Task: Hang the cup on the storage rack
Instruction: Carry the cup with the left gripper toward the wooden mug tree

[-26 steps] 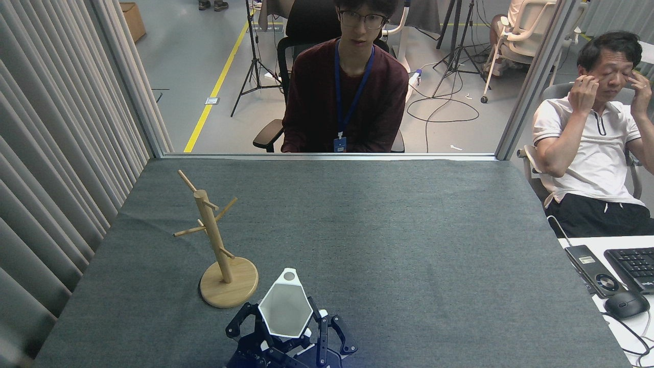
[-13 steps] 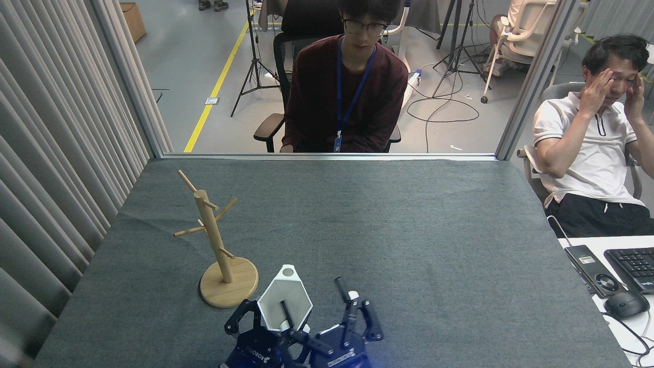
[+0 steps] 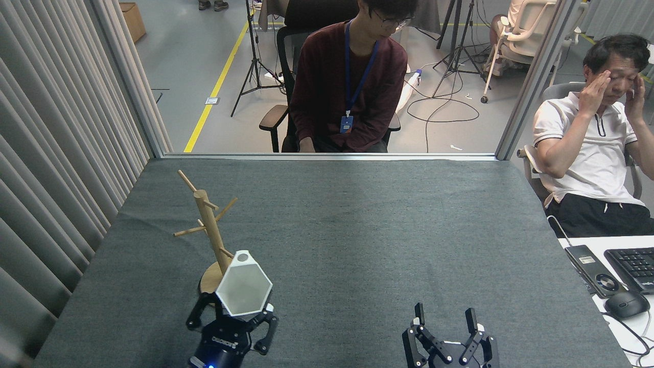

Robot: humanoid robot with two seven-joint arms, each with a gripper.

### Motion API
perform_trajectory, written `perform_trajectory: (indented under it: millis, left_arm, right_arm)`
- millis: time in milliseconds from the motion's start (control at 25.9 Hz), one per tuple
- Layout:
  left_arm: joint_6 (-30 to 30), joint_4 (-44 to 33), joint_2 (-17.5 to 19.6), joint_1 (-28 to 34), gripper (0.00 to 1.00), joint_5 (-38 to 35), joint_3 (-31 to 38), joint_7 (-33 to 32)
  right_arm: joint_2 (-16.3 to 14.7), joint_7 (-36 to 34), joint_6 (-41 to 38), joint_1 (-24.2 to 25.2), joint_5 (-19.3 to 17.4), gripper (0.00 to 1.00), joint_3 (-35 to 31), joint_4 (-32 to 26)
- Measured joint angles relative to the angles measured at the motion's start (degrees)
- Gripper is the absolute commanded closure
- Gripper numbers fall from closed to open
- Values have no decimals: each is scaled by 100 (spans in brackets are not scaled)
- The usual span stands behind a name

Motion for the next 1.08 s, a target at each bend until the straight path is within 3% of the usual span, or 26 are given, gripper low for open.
perform_trajectory:
  millis: [348, 812, 1082]
  left_arm:
    - [1162, 89, 68, -252, 60, -162, 1064, -75]
    - [1489, 1058, 4, -873, 61, -1563, 1420, -5]
    - [1556, 1420, 9, -1140, 61, -1872, 1417, 7]
  right_arm:
    - [-87, 21, 12, 30, 21, 2, -142, 18]
    - [-105, 25, 23, -1, 30, 2, -153, 26]
    - [-109, 36, 25, 0, 28, 2, -156, 56]
